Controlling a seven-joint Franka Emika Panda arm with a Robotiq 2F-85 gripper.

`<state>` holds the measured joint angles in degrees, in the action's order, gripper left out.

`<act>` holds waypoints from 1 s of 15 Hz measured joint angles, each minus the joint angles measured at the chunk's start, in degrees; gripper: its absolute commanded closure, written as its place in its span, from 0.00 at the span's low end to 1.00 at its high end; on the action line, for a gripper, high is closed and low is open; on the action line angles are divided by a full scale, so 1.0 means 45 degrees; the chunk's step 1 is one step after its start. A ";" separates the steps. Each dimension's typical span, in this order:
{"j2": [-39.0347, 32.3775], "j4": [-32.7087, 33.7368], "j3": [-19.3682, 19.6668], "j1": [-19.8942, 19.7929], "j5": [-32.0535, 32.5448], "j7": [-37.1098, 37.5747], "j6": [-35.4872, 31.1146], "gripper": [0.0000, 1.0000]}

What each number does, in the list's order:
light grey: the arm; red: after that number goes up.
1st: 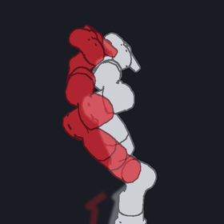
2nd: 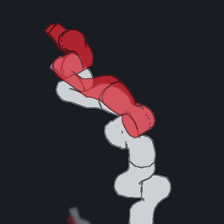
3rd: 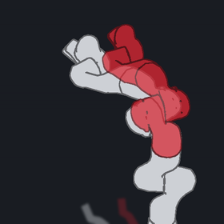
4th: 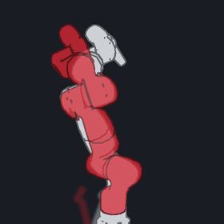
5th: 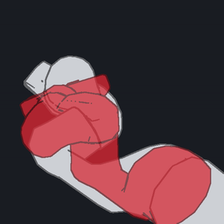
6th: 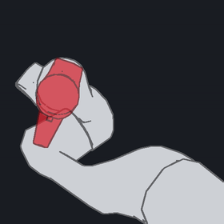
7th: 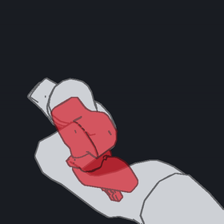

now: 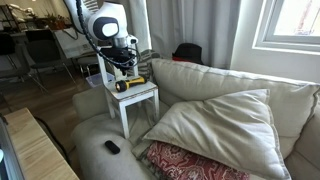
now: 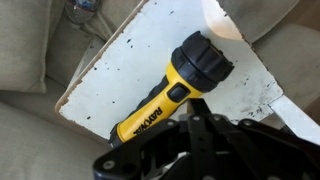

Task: Switch off the flashlight

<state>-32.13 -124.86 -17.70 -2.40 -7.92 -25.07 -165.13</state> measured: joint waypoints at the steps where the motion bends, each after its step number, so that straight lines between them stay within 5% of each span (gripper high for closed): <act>1: -0.0103 0.0001 -0.0118 -0.0116 0.0000 0.0000 -0.0128 1.00; 15: -0.1167 0.0114 -0.0724 -0.0810 0.0088 0.0146 -0.1407 1.00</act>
<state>-37.38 -124.35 -20.96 -6.04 -7.52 -24.41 -171.46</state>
